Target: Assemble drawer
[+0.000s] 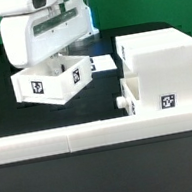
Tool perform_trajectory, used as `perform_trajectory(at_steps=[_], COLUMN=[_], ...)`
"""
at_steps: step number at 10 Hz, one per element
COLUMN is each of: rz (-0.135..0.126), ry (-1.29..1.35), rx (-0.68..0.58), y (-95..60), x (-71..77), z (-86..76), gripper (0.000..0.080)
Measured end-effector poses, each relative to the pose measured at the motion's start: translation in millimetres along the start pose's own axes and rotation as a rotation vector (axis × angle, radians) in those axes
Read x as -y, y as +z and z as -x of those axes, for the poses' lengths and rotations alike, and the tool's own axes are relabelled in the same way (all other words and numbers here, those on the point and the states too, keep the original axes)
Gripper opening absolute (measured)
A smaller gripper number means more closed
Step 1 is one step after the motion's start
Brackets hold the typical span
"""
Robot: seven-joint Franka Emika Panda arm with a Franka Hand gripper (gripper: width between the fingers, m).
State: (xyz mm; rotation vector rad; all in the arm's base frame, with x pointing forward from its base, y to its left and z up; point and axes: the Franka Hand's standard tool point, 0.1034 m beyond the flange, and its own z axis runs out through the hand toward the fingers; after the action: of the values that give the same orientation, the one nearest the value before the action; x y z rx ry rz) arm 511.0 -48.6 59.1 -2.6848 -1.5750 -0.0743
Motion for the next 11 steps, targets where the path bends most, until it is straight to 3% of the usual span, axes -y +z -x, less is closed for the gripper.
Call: perform_trajectory(at_steps=[7, 11], rz=[0.005, 0.002], ry=[-0.482, -0.465], rx=[0.046, 0.044], y=[-1.9, 0.5], x=[-18.5, -18.7], z=[-7.3, -13.8], gripper=[0.0042, 0.0042])
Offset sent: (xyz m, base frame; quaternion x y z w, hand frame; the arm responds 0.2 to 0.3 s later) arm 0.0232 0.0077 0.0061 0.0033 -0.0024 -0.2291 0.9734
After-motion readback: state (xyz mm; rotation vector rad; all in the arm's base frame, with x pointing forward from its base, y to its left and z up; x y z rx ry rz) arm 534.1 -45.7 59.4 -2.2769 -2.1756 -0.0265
